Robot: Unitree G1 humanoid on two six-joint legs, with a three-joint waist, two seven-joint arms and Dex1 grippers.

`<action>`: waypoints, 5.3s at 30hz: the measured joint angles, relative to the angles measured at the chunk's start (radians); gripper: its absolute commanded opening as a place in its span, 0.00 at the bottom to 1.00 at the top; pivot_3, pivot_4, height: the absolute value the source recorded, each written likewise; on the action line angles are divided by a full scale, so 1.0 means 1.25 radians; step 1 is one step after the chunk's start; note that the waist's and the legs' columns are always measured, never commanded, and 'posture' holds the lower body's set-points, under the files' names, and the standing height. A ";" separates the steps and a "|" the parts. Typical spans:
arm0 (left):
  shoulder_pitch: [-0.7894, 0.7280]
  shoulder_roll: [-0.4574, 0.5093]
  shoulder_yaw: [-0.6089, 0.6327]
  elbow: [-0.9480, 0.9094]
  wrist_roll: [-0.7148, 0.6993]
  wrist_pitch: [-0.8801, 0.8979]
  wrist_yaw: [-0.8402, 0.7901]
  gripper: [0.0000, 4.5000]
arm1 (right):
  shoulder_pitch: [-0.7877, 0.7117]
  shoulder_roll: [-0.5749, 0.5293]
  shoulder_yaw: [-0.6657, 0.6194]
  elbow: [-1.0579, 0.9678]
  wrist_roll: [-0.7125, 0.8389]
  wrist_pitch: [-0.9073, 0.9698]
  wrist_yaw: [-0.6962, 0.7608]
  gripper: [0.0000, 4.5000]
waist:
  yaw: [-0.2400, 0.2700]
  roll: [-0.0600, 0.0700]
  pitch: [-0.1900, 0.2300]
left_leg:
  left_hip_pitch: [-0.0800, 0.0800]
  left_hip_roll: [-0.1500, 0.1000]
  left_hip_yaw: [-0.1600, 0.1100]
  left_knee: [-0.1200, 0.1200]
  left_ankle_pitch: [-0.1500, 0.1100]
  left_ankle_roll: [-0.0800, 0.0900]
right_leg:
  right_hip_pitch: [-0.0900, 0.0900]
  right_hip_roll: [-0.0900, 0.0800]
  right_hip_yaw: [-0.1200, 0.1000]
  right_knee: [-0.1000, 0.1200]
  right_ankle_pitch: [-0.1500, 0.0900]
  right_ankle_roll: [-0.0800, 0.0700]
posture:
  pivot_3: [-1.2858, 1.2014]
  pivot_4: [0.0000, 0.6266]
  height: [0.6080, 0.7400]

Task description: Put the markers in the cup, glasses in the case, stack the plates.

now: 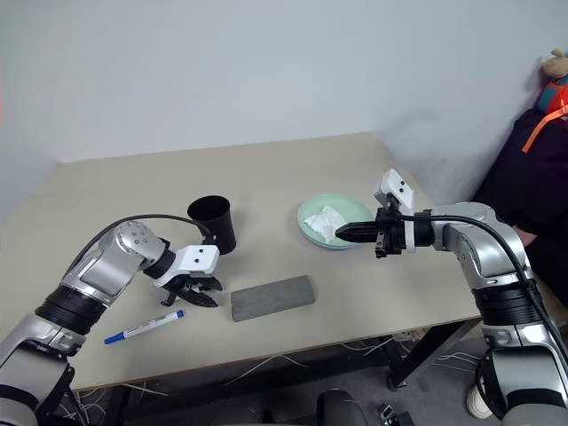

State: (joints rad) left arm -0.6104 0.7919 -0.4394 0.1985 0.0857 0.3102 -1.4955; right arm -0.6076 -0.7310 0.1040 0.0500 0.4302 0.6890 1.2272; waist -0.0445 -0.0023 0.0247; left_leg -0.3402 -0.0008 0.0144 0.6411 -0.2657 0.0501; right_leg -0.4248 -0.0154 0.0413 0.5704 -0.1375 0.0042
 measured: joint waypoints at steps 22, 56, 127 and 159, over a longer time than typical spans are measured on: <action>-0.003 -0.003 -0.012 0.062 0.065 0.047 0.086 0.83 | -0.001 0.000 0.000 0.000 0.000 0.000 0.014 0.00 | 0.000 0.000 0.000 | 0.000 0.000 0.000 0.000 0.000 0.000 | 0.000 0.000 0.000 0.000 0.000 0.000 | 0.52 0.00 0.97; 0.019 -0.015 -0.019 0.071 0.085 0.014 0.090 0.03 | 0.000 0.000 0.000 -0.003 0.001 0.003 0.012 0.00 | 0.001 0.001 -0.001 | 0.000 0.000 0.000 0.000 0.002 0.003 | 0.001 0.000 0.000 0.000 0.000 0.000 | 0.52 0.00 0.97; -0.088 -0.326 0.468 0.356 -0.272 -0.245 0.603 0.03 | -0.058 0.005 -0.128 -0.016 0.157 0.017 0.028 0.00 | 0.001 0.000 -0.001 | 0.000 -0.002 -0.001 0.001 0.000 0.007 | 0.005 -0.001 0.001 0.000 0.000 0.002 | 0.52 0.00 0.97; 0.084 0.033 0.410 0.047 -0.380 0.024 0.175 1.00 | -0.072 -0.001 -0.126 0.014 0.148 0.005 0.031 0.00 | -0.005 0.000 0.000 | 0.000 0.001 0.001 -0.002 0.000 0.007 | 0.001 -0.001 0.001 0.000 -0.001 0.001 | 0.52 0.00 0.97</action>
State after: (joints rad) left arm -0.5050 0.8328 0.0737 0.2576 -0.3898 0.3395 -1.2772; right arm -0.6972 -0.7317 -0.0539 0.0679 0.6155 0.6951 1.2656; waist -0.0509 -0.0018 0.0243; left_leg -0.3404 0.0002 0.0156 0.6388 -0.2655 0.0583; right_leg -0.4231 -0.0161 0.0419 0.5706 -0.1385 0.0052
